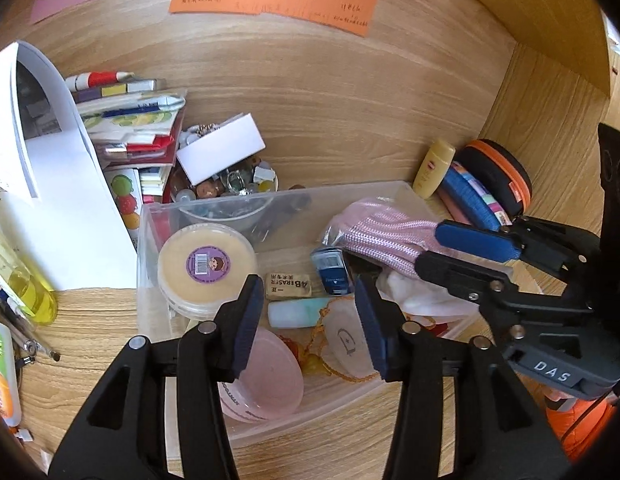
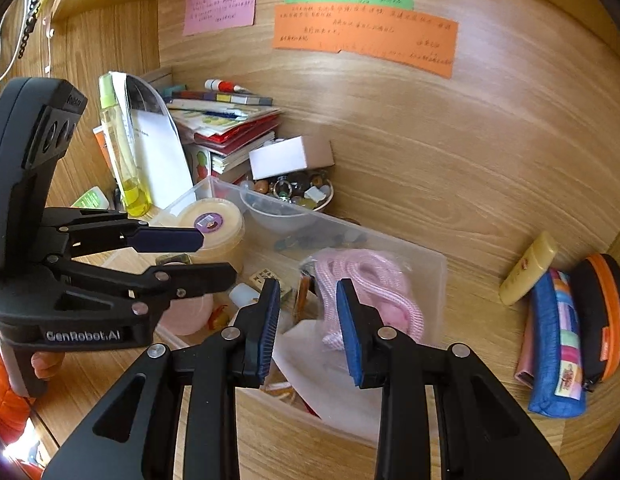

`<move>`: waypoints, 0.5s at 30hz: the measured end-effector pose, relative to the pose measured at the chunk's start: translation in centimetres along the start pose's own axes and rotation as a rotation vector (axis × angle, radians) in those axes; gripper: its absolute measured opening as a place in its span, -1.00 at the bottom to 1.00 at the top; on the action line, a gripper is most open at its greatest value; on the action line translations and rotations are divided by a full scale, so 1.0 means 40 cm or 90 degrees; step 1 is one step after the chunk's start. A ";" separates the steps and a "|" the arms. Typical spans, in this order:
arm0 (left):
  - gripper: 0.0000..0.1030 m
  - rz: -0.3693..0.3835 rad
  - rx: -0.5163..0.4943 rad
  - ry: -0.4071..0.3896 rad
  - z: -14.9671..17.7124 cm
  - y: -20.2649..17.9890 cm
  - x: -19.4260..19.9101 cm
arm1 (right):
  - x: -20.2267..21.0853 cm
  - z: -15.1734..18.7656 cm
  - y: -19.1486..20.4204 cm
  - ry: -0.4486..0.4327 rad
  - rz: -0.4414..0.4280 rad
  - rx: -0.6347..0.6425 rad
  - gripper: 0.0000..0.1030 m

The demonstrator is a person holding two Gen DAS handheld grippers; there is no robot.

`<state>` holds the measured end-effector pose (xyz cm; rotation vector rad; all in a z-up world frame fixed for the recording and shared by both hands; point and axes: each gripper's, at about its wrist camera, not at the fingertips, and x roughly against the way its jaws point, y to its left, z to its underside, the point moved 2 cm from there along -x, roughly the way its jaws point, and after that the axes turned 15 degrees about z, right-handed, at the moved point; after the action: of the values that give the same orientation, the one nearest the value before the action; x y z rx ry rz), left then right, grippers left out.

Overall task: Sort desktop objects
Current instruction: 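Lower the gourd charm and Max box into the clear box and open both grippers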

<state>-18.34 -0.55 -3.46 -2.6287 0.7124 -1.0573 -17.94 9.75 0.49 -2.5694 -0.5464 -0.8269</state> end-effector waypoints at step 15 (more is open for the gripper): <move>0.50 -0.082 0.021 -0.051 0.027 -0.028 0.089 | 0.126 0.042 -0.039 -0.068 0.036 -0.018 0.54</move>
<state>-14.97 -1.37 -1.74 -2.7020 0.5106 -0.9805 -14.11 13.10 2.68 -2.6531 -0.4943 -0.6860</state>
